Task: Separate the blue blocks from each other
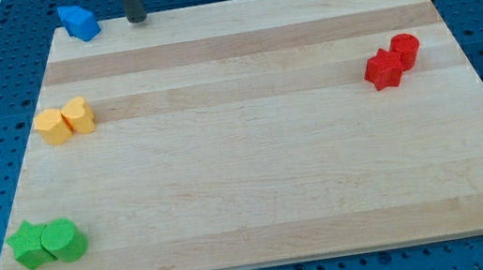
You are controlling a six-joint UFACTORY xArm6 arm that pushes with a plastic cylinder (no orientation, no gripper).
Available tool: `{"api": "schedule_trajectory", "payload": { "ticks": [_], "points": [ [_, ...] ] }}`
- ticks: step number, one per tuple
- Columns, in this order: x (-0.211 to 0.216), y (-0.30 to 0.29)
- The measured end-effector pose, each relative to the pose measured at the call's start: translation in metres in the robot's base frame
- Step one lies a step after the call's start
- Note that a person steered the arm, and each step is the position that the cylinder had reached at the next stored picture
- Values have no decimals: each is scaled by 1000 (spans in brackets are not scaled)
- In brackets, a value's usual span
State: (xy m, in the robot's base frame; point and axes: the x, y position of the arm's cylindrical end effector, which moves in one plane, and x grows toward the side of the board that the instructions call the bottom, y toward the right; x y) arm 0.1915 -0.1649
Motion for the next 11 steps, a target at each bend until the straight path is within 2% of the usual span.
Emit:
{"api": "schedule_trajectory", "payload": {
  "ticks": [5,8,10,11],
  "points": [
    [2,-52],
    [56,-60],
    [64,-139],
    [51,-140]
  ]
}}
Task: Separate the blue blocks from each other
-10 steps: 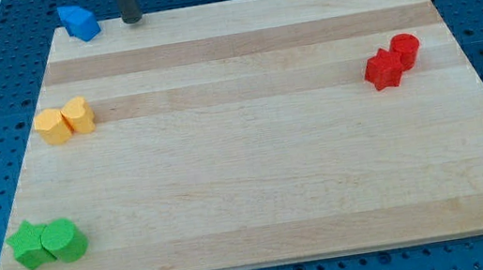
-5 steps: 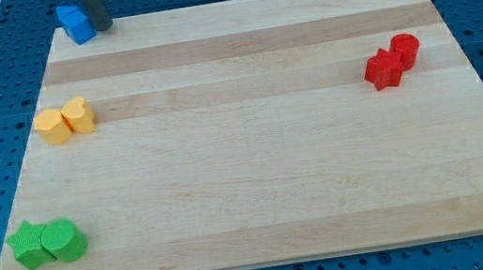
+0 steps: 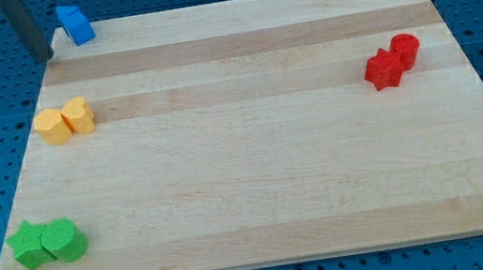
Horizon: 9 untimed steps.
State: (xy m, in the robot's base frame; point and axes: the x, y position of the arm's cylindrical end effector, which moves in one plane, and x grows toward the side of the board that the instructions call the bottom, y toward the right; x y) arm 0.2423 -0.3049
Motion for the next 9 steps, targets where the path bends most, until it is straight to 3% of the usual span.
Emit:
{"api": "schedule_trajectory", "payload": {
  "ticks": [1,6,7,9],
  "points": [
    [-46,0],
    [-50,10],
    [-42,35],
    [32,73]
  ]
}}
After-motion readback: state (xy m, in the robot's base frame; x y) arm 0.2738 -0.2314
